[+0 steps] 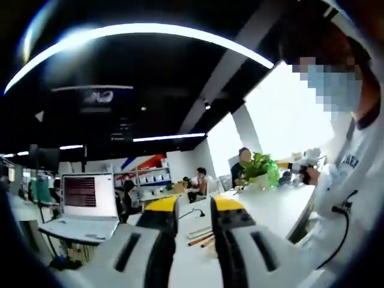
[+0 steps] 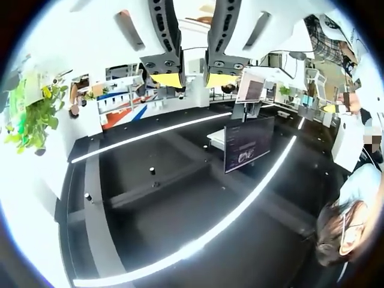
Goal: Arrange the utensils inside the cutlery case until each visible utensil rests in its matching compartment.
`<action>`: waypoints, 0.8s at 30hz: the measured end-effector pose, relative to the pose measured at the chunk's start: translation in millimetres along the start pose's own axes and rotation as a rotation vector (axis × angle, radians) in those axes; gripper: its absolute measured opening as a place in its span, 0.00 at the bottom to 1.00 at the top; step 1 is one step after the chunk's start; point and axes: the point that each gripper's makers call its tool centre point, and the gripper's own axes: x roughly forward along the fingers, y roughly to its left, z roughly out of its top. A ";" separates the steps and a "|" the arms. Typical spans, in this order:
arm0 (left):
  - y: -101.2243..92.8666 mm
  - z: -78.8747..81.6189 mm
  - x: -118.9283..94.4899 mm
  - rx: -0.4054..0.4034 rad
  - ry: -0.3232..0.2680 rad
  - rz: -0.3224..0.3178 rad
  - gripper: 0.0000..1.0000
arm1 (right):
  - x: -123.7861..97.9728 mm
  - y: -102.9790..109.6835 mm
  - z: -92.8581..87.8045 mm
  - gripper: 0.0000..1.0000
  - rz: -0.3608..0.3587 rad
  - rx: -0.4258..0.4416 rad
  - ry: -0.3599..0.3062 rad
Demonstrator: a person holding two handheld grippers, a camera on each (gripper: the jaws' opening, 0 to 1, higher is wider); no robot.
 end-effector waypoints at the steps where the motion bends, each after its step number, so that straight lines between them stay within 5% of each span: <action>1: 1.2 -2.0 1.1 0.026 0.015 0.016 0.22 | -0.2 -1.2 -0.5 0.12 -0.001 0.007 0.000; 6: -5.1 -13.0 10.3 0.029 0.048 0.011 0.24 | 0.3 0.6 -4.5 0.12 0.004 0.026 0.009; 10: -17.7 -8.5 17.2 0.027 0.002 -0.027 0.32 | -0.5 -0.1 -3.0 0.13 0.000 0.029 0.004; 16: -22.0 -17.8 24.8 0.043 0.028 -0.038 0.28 | -0.7 -1.8 -4.7 0.14 -0.005 0.040 0.007; 20: -26.5 -26.2 38.9 -0.034 0.003 -0.060 0.26 | 0.2 -3.2 -8.7 0.14 -0.005 0.066 0.013; 24: -31.6 -54.6 71.5 -0.043 0.124 -0.131 0.13 | 2.3 0.2 -19.3 0.14 0.017 0.076 0.050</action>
